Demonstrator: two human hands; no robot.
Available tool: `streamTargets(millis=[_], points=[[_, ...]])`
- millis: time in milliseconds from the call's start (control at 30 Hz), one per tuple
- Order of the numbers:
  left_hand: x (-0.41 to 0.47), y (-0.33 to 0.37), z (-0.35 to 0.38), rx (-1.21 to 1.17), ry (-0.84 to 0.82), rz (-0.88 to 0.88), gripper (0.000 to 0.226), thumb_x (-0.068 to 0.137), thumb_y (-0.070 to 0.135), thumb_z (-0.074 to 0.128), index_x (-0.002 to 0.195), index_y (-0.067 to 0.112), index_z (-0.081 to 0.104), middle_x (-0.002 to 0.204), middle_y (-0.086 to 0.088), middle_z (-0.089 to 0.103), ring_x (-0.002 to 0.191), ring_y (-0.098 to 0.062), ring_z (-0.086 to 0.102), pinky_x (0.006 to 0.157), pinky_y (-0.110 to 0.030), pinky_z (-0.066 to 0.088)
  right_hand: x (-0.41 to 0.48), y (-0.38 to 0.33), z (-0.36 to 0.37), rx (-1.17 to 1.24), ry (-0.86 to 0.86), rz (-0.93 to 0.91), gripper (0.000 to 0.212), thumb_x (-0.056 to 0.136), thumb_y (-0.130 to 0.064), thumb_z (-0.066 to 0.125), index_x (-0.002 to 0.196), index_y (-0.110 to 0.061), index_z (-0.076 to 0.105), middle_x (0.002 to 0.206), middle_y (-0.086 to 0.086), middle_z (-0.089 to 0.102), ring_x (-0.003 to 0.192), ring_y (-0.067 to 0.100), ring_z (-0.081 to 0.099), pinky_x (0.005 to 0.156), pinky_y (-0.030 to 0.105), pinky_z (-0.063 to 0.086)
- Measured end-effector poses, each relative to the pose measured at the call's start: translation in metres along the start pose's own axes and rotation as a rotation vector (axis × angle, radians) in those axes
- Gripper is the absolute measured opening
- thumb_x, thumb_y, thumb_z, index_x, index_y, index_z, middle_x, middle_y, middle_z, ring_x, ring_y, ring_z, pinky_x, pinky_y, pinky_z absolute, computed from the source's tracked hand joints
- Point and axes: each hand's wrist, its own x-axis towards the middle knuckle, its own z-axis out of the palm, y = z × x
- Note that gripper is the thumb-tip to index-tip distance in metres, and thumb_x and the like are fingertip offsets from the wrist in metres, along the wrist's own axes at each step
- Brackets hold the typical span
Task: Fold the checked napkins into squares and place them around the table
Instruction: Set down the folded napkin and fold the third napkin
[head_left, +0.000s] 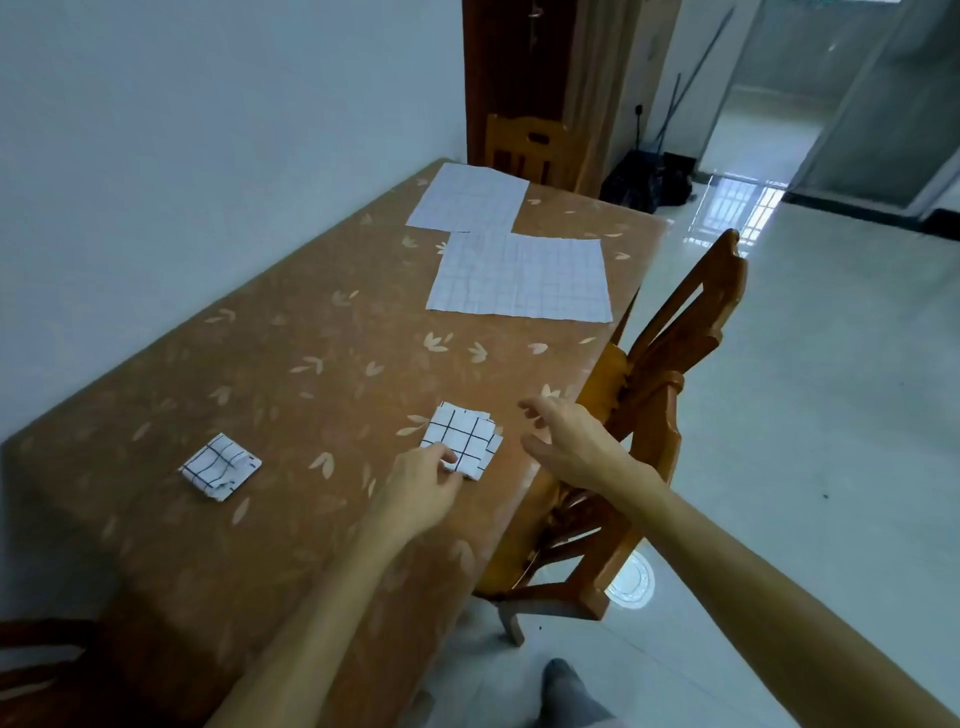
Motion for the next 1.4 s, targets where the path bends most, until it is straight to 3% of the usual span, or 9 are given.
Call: streamTargets(millis=[133,300,500,600,833,967,1133,1400], points=[[0.009,0.033,0.010,-0.020,-0.010,0.034,0.026,0.094,0.022,0.061,0.119,0.019,0.067,0.114,0.002,0.068,0.100,-0.013,0.059,0.081,-0.024,0.041,-0.015,0.021,-0.020,0.061,0.064,0.003,0.044,0.099,-0.029,0.056,0.140,-0.018,0.049,0.128,0.001,0.063,0.110,0.016,0.062,0.090,0.034,0.058],[0.031,0.094,0.040,-0.011,-0.069,0.102,0.025,0.095,0.032,0.059,0.118,0.024,0.067,0.113,0.006,0.069,0.103,-0.015,0.064,0.091,-0.036,0.054,-0.023,0.071,-0.052,0.148,0.139,0.059,0.038,0.099,-0.029,0.058,0.136,-0.020,0.055,0.128,-0.001,0.064,0.110,0.016,0.064,0.092,0.027,0.056],[0.071,0.189,0.088,0.010,-0.117,0.149,0.020,0.095,0.025,0.062,0.115,0.025,0.066,0.112,0.005,0.069,0.100,-0.015,0.064,0.090,-0.034,0.055,-0.039,0.161,-0.099,0.144,0.157,0.084,0.037,0.099,-0.031,0.057,0.135,-0.021,0.054,0.123,-0.003,0.064,0.107,0.013,0.062,0.092,0.026,0.054],[0.094,0.253,0.121,0.018,-0.173,0.168,0.026,0.098,0.027,0.061,0.123,0.024,0.063,0.117,0.005,0.067,0.104,-0.013,0.062,0.091,-0.030,0.053,-0.047,0.223,-0.128,0.127,0.175,0.134,0.035,0.099,-0.034,0.055,0.132,-0.024,0.056,0.117,-0.004,0.067,0.102,0.012,0.063,0.091,0.033,0.056],[0.139,0.358,0.172,0.129,-0.200,0.166,0.029,0.100,0.032,0.058,0.129,0.027,0.060,0.128,0.007,0.066,0.113,-0.011,0.063,0.084,-0.020,0.047,-0.048,0.335,-0.193,0.136,0.174,0.241,0.039,0.099,-0.035,0.054,0.136,-0.025,0.052,0.124,-0.006,0.065,0.105,0.010,0.062,0.093,0.029,0.055],[0.170,0.377,0.181,0.127,-0.221,0.131,0.031,0.100,0.032,0.058,0.131,0.029,0.058,0.132,0.007,0.063,0.119,-0.012,0.061,0.095,-0.028,0.052,-0.029,0.372,-0.210,0.144,0.160,0.257,0.038,0.098,-0.035,0.055,0.135,-0.025,0.052,0.118,-0.006,0.066,0.101,0.008,0.061,0.091,0.027,0.054],[0.219,0.375,0.182,0.059,-0.197,0.071,0.030,0.098,0.033,0.060,0.128,0.030,0.060,0.128,0.007,0.065,0.113,-0.012,0.063,0.093,-0.031,0.057,0.017,0.396,-0.217,0.128,0.116,0.215,0.035,0.098,-0.035,0.054,0.132,-0.027,0.052,0.113,-0.005,0.066,0.098,0.011,0.063,0.089,0.033,0.057],[0.322,0.340,0.182,-0.097,-0.117,-0.032,0.026,0.097,0.030,0.063,0.123,0.028,0.063,0.123,0.005,0.065,0.104,-0.010,0.062,0.088,-0.024,0.052,0.136,0.419,-0.224,0.043,0.021,0.051,0.035,0.100,-0.033,0.053,0.135,-0.027,0.055,0.124,-0.010,0.064,0.106,0.008,0.063,0.090,0.017,0.050]])
